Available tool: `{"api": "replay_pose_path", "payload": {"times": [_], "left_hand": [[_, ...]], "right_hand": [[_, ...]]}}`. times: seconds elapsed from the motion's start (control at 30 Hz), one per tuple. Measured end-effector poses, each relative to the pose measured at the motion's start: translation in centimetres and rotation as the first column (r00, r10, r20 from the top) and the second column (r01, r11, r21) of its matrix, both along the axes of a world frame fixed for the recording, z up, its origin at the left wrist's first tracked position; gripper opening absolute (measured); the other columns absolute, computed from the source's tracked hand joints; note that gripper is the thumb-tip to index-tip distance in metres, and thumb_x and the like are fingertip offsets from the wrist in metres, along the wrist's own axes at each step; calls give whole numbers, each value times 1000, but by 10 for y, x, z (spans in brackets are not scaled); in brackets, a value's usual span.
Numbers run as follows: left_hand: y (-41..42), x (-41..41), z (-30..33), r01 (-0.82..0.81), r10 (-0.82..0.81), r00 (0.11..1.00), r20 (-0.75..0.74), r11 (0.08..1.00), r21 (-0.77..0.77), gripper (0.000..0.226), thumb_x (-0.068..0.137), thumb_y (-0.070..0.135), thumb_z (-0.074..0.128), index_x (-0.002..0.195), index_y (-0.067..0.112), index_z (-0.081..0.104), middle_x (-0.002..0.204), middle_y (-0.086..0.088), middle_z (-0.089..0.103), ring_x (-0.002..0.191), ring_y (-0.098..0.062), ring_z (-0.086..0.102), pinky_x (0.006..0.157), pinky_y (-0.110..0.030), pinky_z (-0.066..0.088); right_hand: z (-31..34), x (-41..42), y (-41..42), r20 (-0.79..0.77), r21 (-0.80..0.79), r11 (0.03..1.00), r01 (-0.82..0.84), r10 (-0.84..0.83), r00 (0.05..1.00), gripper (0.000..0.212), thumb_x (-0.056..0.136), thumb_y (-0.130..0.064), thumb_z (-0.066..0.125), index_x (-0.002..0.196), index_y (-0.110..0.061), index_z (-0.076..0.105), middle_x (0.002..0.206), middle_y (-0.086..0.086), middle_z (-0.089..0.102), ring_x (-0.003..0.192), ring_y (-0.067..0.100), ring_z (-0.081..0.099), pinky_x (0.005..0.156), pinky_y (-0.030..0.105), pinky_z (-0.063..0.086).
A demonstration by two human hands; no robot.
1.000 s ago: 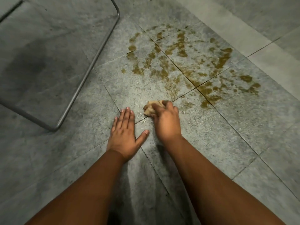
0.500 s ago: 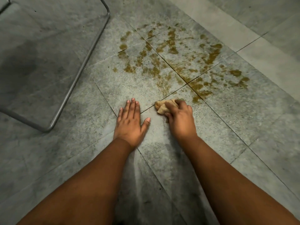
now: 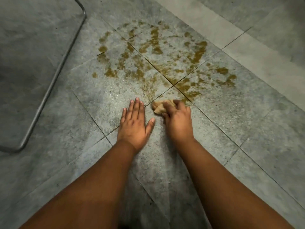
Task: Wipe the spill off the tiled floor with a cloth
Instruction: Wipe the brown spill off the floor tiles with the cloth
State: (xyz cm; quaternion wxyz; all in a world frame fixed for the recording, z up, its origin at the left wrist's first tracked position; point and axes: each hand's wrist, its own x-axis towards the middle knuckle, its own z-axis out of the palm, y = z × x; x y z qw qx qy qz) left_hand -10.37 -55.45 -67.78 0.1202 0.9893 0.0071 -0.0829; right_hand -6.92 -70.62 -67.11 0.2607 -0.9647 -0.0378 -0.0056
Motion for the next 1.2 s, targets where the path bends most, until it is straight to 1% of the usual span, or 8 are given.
{"api": "replay_pose_path", "payload": {"times": [0.1,0.2,0.33,0.5,0.67,0.87,1.03,1.2], "left_hand": [[-15,10,0,19,-19,1000,5,1000,-6,73,98,57,5,152,12,-12,159,-4,-22,145,-15,-24,119,-37,-14],[-27,19,-2,44,-44,999,13,999,-19,73,98,57,4,152,12,-13,160,-5,-22,145,-16,-25,119,-37,-13],[-41,30,-9,79,-79,997,11,997,-22,72,99,57,4,152,12,-16,158,-5,-27,143,-16,-29,118,-37,-14],[-47,31,-16,123,-123,992,23,992,16,71,99,56,0,152,13,-17,158,-4,-27,143,-15,-28,119,-38,-13],[-47,27,-15,117,-111,986,123,992,-42,66,100,49,6,154,13,-4,161,-2,-15,146,-13,-22,119,-34,-12],[-47,29,-13,92,-81,987,140,993,-71,66,100,49,10,155,13,3,162,-1,-9,147,-12,-18,119,-33,-11],[-48,30,-14,86,-74,986,151,994,-71,67,100,50,14,155,14,5,162,-1,-6,148,-12,-14,119,-33,-10],[-47,31,-14,84,-76,989,125,995,-57,68,99,51,13,155,13,3,162,0,-9,147,-13,-16,120,-35,-8]], "right_hand": [[2,33,-9,-10,-77,997,20,-21,1000,39,96,-22,53,134,-25,55,143,12,41,124,33,35,104,39,34],[6,24,-22,-27,-47,997,67,-68,997,38,96,-24,53,134,-24,55,143,12,42,125,33,35,104,40,34],[4,-17,-38,15,-23,983,182,-182,983,37,97,-25,54,134,-26,57,141,9,43,120,28,38,98,36,38],[-1,14,-38,25,-29,983,183,-182,983,37,97,-23,53,134,-24,56,143,8,41,123,28,35,99,37,36],[5,36,-42,18,-37,983,181,-180,983,39,96,-25,54,135,-21,56,143,9,42,125,29,34,102,37,36],[3,-5,-37,-14,5,964,266,-266,964,39,94,-27,58,133,-27,57,139,7,44,118,25,38,96,34,37],[5,43,-40,-2,-3,957,288,-288,957,39,96,-27,55,136,-26,54,144,6,41,123,24,34,99,33,35],[7,74,-50,-18,-2,971,237,-237,971,37,97,-27,55,134,-24,56,144,9,42,126,28,35,104,36,34]]}}
